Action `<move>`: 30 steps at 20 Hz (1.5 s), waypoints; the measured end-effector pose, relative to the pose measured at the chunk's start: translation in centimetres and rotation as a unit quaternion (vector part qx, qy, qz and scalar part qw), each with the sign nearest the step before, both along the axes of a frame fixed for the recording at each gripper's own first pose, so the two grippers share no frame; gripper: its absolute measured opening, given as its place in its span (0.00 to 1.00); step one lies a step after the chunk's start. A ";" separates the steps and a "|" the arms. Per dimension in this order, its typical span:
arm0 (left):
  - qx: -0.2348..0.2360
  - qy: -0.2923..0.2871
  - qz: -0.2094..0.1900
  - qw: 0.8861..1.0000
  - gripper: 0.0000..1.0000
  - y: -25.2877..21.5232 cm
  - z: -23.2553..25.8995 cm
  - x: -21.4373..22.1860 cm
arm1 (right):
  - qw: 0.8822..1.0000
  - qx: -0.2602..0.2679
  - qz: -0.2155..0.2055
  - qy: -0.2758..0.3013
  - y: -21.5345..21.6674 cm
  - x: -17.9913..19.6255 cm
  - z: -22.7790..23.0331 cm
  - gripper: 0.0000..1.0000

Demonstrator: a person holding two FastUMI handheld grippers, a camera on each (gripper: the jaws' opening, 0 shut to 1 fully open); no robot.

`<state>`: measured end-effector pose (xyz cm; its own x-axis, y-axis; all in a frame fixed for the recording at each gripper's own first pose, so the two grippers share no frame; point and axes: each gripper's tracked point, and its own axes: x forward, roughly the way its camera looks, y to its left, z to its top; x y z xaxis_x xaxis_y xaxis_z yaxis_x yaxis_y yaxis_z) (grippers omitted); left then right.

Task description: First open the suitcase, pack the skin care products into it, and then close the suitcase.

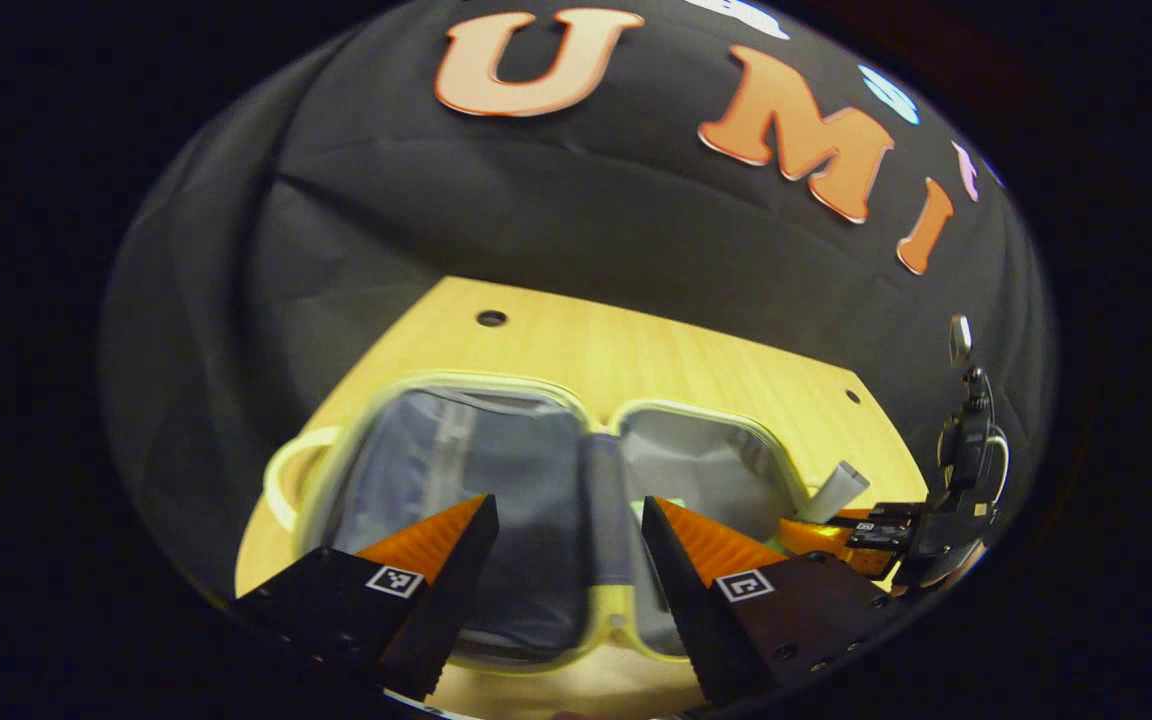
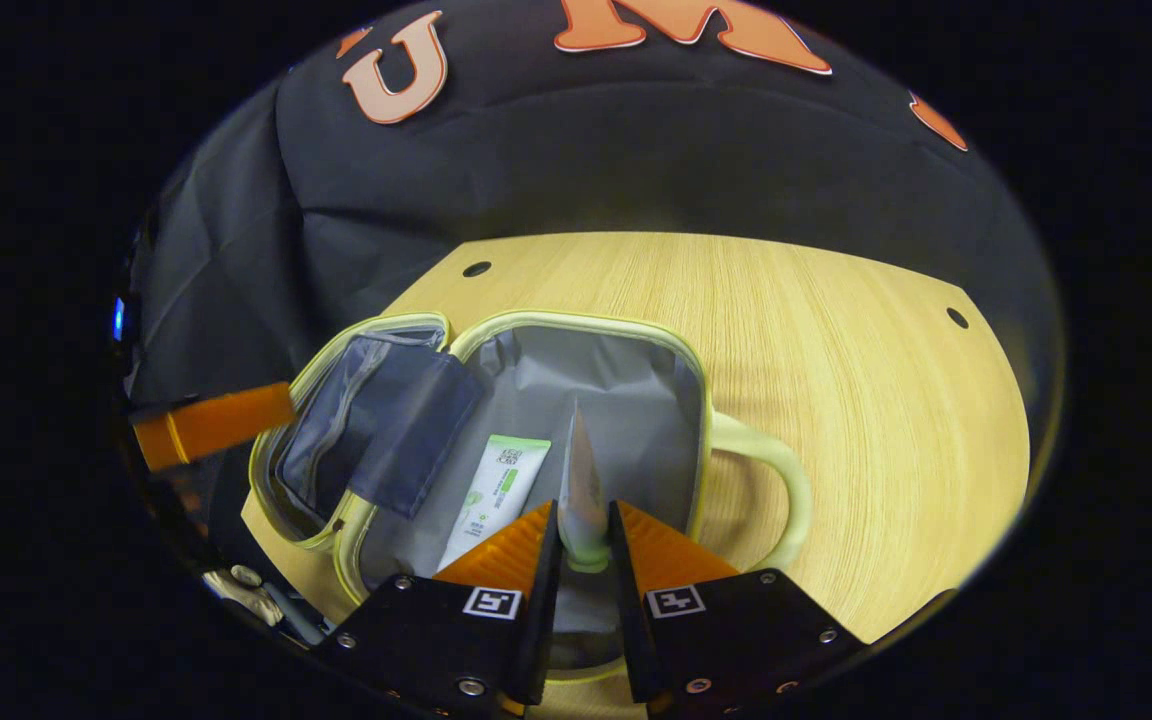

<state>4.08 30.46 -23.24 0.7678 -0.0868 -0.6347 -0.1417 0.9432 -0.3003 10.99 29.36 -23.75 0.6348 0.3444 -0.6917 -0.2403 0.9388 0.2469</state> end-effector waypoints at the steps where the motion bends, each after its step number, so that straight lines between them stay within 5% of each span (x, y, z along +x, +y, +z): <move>1: 0.009 0.002 0.011 1.000 0.93 1.9 0.0 -0.5 | 1.000 -0.002 -0.001 0.004 0.1 -0.2 0.0 0.31; 4: 0.022 0.019 0.054 0.998 0.95 7.7 -0.9 -2.4 | 0.999 -0.017 -0.023 0.017 -0.3 0.3 -0.7 0.26; 5: 0.018 0.025 0.069 0.997 0.95 9.5 -1.3 -3.0 | 0.999 -0.018 -0.032 0.020 -0.2 0.5 -1.0 0.33; 6: 0.008 0.029 0.085 0.996 0.95 10.9 -1.9 -3.6 | 0.999 -0.018 -0.043 0.025 -0.5 0.5 -0.8 0.27; 7: -0.005 0.034 0.100 0.994 0.95 12.4 -2.6 -4.1 | 0.998 -0.014 -0.054 0.022 -0.6 0.7 -0.5 0.35; 10: -0.047 0.049 0.126 0.990 0.95 15.7 -4.7 -4.7 | 0.997 -0.011 -0.075 0.013 -1.0 1.1 0.5 0.34; 11: -0.056 0.051 0.135 0.988 0.95 16.8 -5.3 -4.7 | 0.997 -0.011 -0.082 0.010 -1.2 1.1 0.8 0.45; 13: -0.089 0.054 0.151 0.983 0.95 18.1 -6.2 -4.7 | 0.996 -0.005 -0.093 -0.003 -1.6 1.3 1.9 0.45; 17: -0.162 0.060 0.173 0.970 0.95 18.9 -8.8 -4.6 | 0.994 -0.010 -0.109 -0.028 -2.8 1.0 3.9 0.68; 18: -0.179 0.064 0.178 0.965 0.95 19.1 -9.4 -4.4 | 0.993 -0.010 -0.112 -0.036 -3.3 0.9 4.6 0.64; 21: -0.241 0.051 0.201 0.948 0.94 19.9 -10.7 -3.2 | 0.991 -0.010 -0.125 -0.051 -4.6 0.7 6.2 0.77; 22: -0.257 0.053 0.214 0.941 0.82 20.3 -11.4 -2.9 | 0.990 -0.009 -0.131 -0.055 -4.9 0.6 6.7 0.78; 24: -0.273 0.065 0.216 0.935 0.83 20.4 -13.3 -3.0 | 0.988 -0.007 -0.139 -0.065 -5.7 0.8 7.8 0.78; 27: -0.276 0.084 0.196 0.937 0.63 20.0 -15.1 -2.5 | 0.985 0.001 -0.151 -0.087 -6.6 1.2 9.8 0.78; 28: -0.283 0.088 0.183 0.937 0.51 19.1 -15.4 -1.9 | 0.984 0.002 -0.155 -0.093 -7.0 1.2 10.4 0.78; 30: -0.269 0.084 0.169 0.945 0.10 18.5 -15.2 -1.4 | 0.983 0.008 -0.156 -0.100 -7.4 1.1 11.3 0.78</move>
<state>2.65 48.91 -38.48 0.7023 -0.1991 -0.6835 -0.4954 0.5529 -0.6700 12.13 22.00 -12.48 0.8339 0.1206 -0.5386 0.0143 0.9708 0.2396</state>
